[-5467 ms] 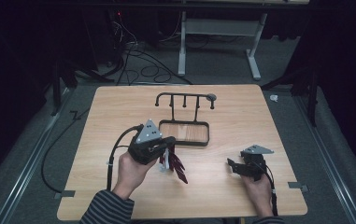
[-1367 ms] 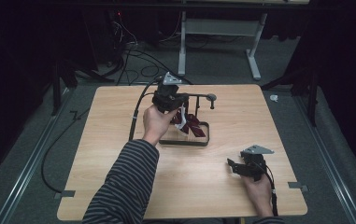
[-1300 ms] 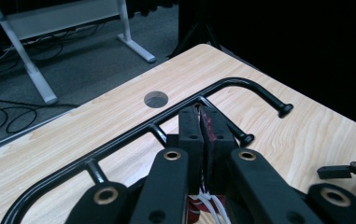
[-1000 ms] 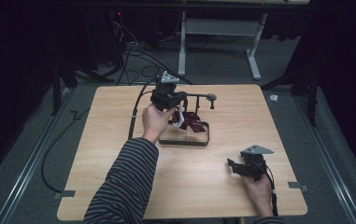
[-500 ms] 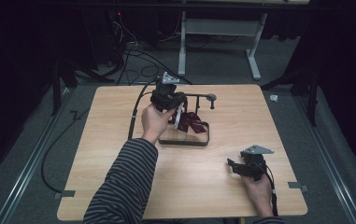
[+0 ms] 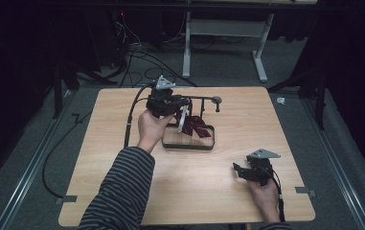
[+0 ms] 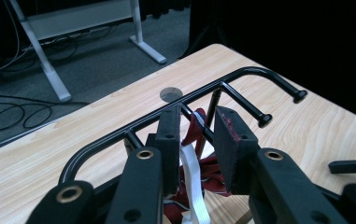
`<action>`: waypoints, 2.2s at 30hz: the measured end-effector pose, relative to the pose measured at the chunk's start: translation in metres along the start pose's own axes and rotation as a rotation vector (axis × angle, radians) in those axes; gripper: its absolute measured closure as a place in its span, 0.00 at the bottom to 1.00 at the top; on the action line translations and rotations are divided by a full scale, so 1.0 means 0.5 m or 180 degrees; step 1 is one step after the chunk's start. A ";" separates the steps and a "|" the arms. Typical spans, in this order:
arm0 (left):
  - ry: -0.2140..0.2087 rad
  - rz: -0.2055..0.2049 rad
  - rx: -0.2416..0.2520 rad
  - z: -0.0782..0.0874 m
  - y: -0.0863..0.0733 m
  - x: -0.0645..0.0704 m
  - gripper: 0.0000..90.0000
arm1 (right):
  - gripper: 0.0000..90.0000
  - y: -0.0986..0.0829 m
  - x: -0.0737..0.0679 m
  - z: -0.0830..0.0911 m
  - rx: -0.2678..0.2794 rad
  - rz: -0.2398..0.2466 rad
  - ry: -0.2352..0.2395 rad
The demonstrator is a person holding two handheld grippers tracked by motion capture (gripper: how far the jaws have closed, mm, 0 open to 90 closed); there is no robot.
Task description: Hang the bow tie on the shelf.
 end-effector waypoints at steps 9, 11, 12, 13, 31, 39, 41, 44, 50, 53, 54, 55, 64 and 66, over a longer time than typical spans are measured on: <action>-0.0018 -0.0058 0.0015 0.030 -0.013 0.001 0.78 | 0.38 0.000 0.000 0.000 -0.0002 -0.0006 0.0003; -0.0011 -0.0048 0.0009 0.034 -0.018 -0.001 0.77 | 0.38 0.000 0.000 0.000 -0.0002 -0.0009 0.0004; -0.0010 -0.0049 0.0002 0.037 -0.022 -0.003 0.77 | 0.38 0.000 0.000 0.000 -0.0007 -0.0009 0.0007; -0.0008 -0.0044 0.0005 0.040 -0.024 -0.003 0.77 | 0.38 0.000 0.000 0.000 -0.0007 -0.0009 0.0006; -0.0011 0.0003 0.0050 0.092 -0.052 -0.014 0.74 | 0.38 0.000 0.000 0.000 -0.0001 0.0003 -0.0003; 0.0005 0.0027 0.0050 0.109 -0.065 -0.019 0.74 | 0.38 0.000 0.000 0.000 0.0000 -0.0002 0.0000; 0.0006 0.0036 0.0063 0.114 -0.069 -0.021 0.74 | 0.38 0.000 0.000 0.000 0.0001 0.0000 0.0000; 0.0022 0.0035 0.0048 0.120 -0.074 -0.023 0.74 | 0.38 0.000 0.000 0.000 0.0000 -0.0003 0.0000; 0.0030 0.0062 0.0063 0.136 -0.086 -0.027 0.73 | 0.38 0.000 0.000 0.000 -0.0001 -0.0003 0.0000; 0.0020 0.0086 0.0064 0.144 -0.095 -0.030 0.73 | 0.38 0.000 0.000 0.000 -0.0002 0.0001 -0.0001; 0.0016 0.0088 0.0059 0.144 -0.096 -0.030 0.72 | 0.38 0.000 0.000 0.000 -0.0002 0.0000 -0.0003; 0.0019 0.0090 0.0065 0.147 -0.097 -0.030 0.72 | 0.38 0.000 0.000 0.000 -0.0001 0.0000 0.0000; 0.0002 0.0113 0.0142 0.171 -0.102 -0.029 0.71 | 0.38 0.000 0.000 0.000 -0.0001 0.0001 -0.0001; 0.0010 0.0117 0.0126 0.176 -0.107 -0.030 0.71 | 0.38 0.000 0.000 0.000 -0.0002 -0.0001 -0.0002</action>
Point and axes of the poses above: each handheld gripper's, and its own axes: z roughly backward along the jaws, y roughly out of its top, x roughly to its right, the point moved 3 cm from there along -z, roughly forward along the jaws, and after that the axes turned 8 degrees about z, right-handed, at the moved point
